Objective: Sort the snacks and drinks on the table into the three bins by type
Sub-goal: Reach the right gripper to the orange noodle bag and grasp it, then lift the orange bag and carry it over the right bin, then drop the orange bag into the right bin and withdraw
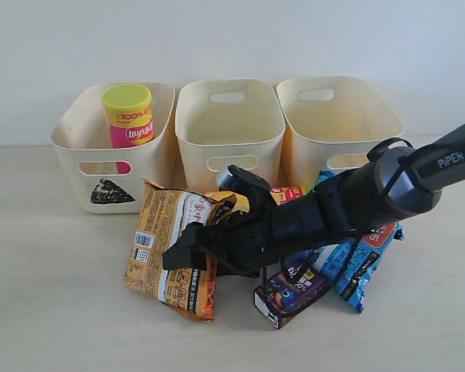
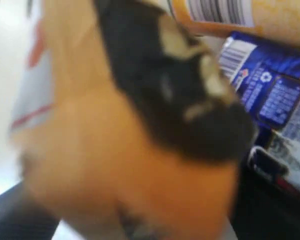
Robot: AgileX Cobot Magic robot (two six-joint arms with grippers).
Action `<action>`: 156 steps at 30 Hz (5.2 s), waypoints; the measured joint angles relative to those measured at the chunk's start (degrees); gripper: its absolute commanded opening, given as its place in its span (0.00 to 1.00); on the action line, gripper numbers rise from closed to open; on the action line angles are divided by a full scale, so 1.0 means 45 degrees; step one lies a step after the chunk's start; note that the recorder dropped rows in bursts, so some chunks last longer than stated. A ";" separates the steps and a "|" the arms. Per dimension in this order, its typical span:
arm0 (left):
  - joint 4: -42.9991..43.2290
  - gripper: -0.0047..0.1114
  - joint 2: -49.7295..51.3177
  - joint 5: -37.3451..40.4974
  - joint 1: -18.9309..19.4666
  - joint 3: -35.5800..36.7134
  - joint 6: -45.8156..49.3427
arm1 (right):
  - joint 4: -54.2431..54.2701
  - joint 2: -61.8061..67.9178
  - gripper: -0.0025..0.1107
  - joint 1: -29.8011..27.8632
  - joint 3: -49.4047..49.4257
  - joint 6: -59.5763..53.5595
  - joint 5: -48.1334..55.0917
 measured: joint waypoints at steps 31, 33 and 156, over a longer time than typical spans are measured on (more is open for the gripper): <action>0.0000 0.07 0.0000 0.0000 0.0000 0.0000 0.0000 | 0.0003 -0.0431 0.02 0.0160 -0.0504 0.0260 0.0601; 0.0000 0.07 0.0000 0.0000 0.0000 0.0000 0.0000 | -0.0178 -0.0838 0.02 0.0160 -0.0504 0.0260 0.0818; 0.0000 0.07 0.0000 0.0000 0.0000 0.0000 0.0000 | -1.2910 -0.2231 0.02 -0.5026 -0.7567 0.8419 -0.1757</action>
